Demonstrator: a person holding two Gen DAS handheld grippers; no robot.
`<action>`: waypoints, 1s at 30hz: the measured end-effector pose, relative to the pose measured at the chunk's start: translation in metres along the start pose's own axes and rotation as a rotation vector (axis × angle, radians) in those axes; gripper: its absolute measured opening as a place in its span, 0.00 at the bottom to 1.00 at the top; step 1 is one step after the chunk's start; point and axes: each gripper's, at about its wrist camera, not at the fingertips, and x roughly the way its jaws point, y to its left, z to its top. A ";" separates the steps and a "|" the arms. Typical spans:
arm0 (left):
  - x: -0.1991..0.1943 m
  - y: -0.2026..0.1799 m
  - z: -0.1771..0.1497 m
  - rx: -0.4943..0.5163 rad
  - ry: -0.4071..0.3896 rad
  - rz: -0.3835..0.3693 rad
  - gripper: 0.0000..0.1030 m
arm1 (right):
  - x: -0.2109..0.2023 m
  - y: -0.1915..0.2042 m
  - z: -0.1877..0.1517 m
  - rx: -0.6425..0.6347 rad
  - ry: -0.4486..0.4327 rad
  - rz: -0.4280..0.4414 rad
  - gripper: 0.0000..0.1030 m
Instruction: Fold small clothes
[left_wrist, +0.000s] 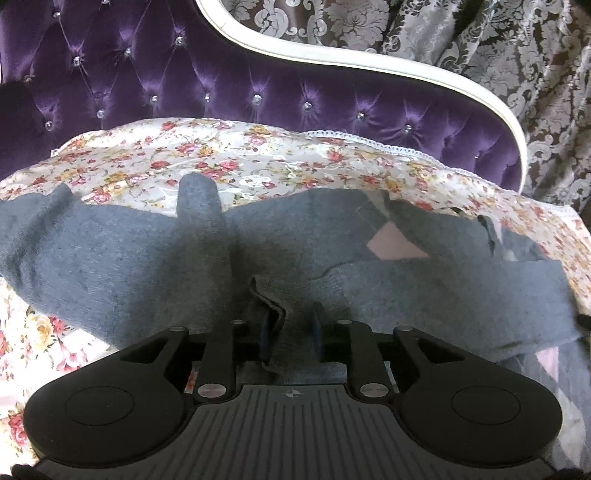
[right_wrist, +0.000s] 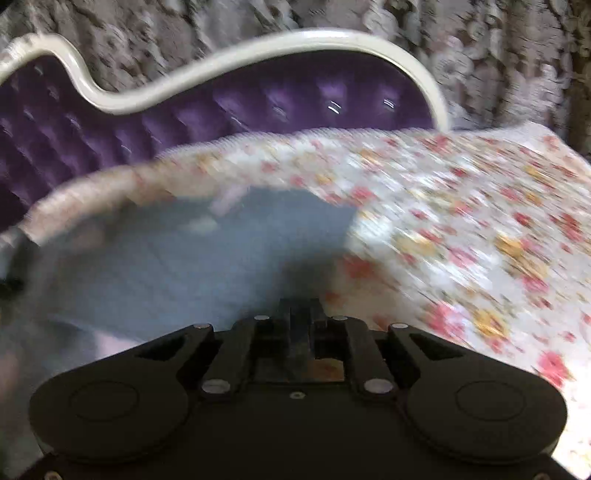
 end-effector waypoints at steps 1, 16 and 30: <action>-0.001 0.002 -0.001 -0.002 0.006 -0.015 0.24 | -0.001 -0.007 0.000 0.032 0.000 -0.002 0.20; -0.059 0.011 -0.024 0.031 -0.016 0.009 0.88 | -0.068 0.039 -0.003 0.035 -0.093 0.061 0.89; -0.093 0.111 -0.022 -0.179 -0.055 0.123 0.93 | -0.107 0.161 -0.058 -0.061 -0.063 0.339 0.95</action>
